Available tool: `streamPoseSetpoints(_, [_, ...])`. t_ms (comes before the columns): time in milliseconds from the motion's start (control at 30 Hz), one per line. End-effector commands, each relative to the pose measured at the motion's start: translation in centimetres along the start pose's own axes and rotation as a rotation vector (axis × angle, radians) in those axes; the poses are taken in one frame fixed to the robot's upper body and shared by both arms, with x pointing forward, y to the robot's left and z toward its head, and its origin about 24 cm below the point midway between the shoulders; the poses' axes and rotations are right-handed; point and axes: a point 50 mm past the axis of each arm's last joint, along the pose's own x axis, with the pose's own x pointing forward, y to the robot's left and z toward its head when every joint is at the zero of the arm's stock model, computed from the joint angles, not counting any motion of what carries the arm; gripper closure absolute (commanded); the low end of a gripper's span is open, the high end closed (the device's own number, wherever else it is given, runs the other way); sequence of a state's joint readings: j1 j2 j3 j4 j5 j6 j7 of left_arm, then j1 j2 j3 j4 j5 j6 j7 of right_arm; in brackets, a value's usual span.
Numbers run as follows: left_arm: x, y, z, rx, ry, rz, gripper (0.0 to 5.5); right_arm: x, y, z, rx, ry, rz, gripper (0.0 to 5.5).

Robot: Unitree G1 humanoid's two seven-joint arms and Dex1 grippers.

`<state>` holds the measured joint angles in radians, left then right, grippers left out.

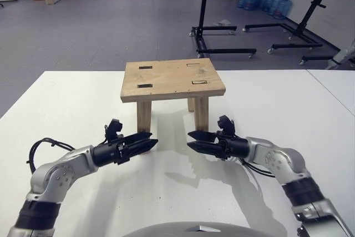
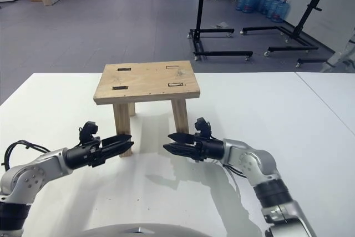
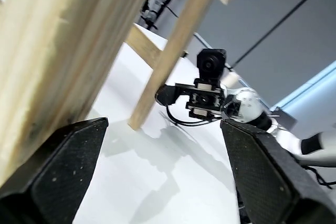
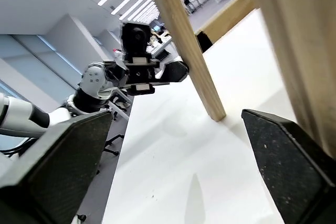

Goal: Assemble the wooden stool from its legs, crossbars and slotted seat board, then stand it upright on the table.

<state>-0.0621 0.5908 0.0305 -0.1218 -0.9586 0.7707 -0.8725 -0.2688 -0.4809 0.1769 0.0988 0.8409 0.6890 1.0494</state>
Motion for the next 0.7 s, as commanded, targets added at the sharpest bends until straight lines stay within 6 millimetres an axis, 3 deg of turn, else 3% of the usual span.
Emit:
streamPoseSetpoints(33, [0.7,1.7,1.1,0.073,-0.011,0.033,1.54,1.1,-1.7,1.0,-0.056,-0.026,-0.019,0.99])
streamPoseSetpoints(133, [2.4,4.0,1.6,0.151,-0.053,0.180,1.54,1.9,-3.1,1.6,-0.195,-0.081,-0.105,0.99])
streamPoseSetpoints(200, [2.9,3.6,1.4,0.214,-0.090,0.198,1.54,2.5,-3.0,1.8,-0.267,-0.140,-0.120,0.99])
streamPoseSetpoints(267, [2.7,2.1,1.7,0.292,-0.177,0.198,1.54,2.7,-1.8,1.9,-0.348,-0.218,-0.115,0.99])
streamPoseSetpoints(367, [1.7,-1.3,2.6,0.442,-0.362,0.263,1.54,2.5,2.1,3.6,-0.548,-0.456,-0.199,0.99])
streamPoseSetpoints(467, [1.5,-3.7,4.1,0.697,-0.567,0.473,1.54,1.8,4.6,6.5,-0.891,-0.734,-0.567,0.99])
streamPoseSetpoints(567, [2.8,-5.1,5.4,0.872,-0.715,0.589,1.54,2.1,5.1,7.6,-0.984,-0.882,-0.746,0.99])
streamPoseSetpoints(700, [3.2,-4.6,6.3,0.953,-0.792,0.696,1.54,2.9,4.5,7.8,-0.993,-0.910,-0.781,0.99])
